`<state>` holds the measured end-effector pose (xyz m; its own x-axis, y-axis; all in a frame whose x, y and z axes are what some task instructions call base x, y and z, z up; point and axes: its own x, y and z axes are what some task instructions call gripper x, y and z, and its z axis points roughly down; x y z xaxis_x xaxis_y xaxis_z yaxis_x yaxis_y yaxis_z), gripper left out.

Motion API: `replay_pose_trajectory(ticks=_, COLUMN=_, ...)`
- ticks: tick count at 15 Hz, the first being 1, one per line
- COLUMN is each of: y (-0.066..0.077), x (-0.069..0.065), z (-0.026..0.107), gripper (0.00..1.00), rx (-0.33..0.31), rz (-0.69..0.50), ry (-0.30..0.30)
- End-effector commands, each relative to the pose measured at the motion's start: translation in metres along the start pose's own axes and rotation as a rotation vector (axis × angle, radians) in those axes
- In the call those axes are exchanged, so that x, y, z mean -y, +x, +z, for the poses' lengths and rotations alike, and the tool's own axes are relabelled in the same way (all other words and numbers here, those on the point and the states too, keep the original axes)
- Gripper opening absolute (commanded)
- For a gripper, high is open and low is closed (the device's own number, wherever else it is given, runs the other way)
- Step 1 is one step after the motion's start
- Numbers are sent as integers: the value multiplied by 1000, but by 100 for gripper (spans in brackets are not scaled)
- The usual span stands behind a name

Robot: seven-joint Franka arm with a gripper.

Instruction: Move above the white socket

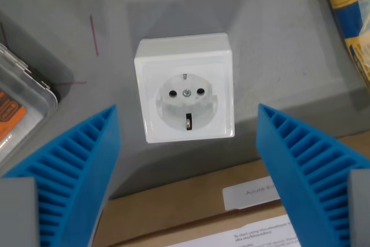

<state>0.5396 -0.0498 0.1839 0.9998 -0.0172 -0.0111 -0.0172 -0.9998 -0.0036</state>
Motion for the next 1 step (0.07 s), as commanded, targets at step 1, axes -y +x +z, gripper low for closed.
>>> replay_pose_trajectory(ticks=1, y=6, x=-4, z=-1, gripper=100, rx=27, rz=-37, ry=-13)
